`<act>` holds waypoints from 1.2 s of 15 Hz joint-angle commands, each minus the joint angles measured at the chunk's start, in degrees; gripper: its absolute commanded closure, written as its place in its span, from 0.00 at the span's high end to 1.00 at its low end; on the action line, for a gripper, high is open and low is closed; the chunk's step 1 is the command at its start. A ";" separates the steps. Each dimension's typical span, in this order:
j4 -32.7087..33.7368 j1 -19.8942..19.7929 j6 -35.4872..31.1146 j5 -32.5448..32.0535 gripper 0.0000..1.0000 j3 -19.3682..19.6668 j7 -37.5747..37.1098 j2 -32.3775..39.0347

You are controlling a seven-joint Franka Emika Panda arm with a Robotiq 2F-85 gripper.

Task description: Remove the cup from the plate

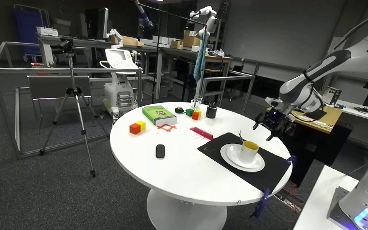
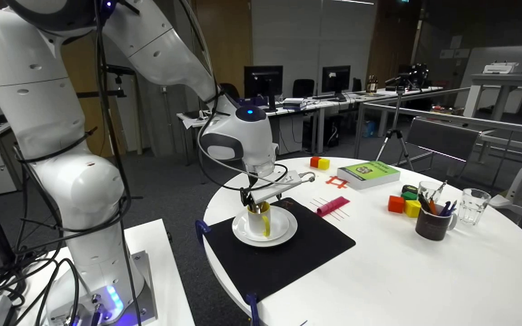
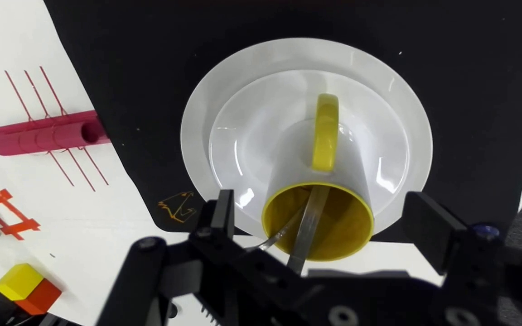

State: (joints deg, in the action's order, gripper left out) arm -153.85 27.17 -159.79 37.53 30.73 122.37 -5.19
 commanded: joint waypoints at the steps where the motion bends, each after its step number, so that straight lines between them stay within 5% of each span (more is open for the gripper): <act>1: 1.90 0.39 1.06 1.94 1.00 0.56 2.26 2.81; 18: 11.66 -0.92 8.44 15.57 1.00 -2.52 13.50 18.80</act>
State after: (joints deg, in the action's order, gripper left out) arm -145.04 27.10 -153.27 51.19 29.12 133.39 10.15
